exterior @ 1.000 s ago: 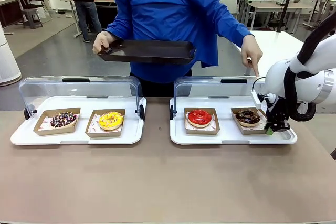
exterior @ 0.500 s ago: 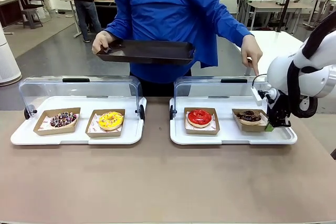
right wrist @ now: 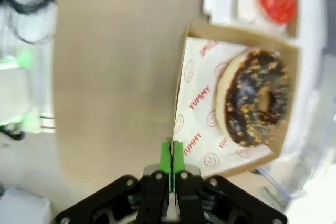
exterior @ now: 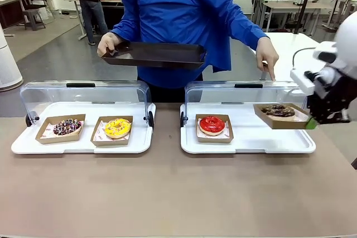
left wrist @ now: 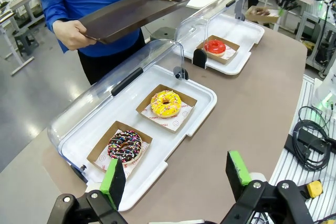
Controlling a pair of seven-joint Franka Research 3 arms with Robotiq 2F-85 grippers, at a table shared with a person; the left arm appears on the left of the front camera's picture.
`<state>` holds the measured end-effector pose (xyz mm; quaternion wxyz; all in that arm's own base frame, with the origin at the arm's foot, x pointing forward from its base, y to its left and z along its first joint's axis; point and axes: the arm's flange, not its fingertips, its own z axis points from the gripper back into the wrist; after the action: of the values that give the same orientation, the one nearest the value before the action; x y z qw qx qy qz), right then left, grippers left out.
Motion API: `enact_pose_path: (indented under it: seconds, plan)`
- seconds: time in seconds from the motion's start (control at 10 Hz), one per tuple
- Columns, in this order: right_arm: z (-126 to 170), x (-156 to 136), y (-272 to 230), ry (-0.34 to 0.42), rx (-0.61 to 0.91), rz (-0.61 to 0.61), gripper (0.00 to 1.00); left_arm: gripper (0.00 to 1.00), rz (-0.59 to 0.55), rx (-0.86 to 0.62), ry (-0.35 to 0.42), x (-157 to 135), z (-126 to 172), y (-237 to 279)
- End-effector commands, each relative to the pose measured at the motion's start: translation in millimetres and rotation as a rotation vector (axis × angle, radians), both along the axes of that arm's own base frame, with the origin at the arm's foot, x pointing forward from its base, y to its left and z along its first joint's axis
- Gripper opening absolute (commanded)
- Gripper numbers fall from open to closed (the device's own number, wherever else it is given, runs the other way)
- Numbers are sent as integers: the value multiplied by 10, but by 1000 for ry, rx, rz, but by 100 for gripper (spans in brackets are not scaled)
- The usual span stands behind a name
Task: Provide the desired donut to the person.
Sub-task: Pick up and lift the Paper togo box containing the Donut pointed at by the person.
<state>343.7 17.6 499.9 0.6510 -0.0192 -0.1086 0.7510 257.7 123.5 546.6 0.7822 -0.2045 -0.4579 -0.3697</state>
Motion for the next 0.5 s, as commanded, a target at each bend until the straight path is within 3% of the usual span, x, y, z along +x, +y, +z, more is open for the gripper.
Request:
enact_pose_path:
  seconds: [0.0,0.2,0.4]
  plan:
    - [285,-362,127,-49,-25,9,0,100,1,-6,15,-15,9,11]
    - [592,-651,161,-141,-13,-39,0,100,1,-6,15,-15,9,11]
    - [527,-511,210,-201,51,-99,0,100,1,-6,15,-15,9,11]
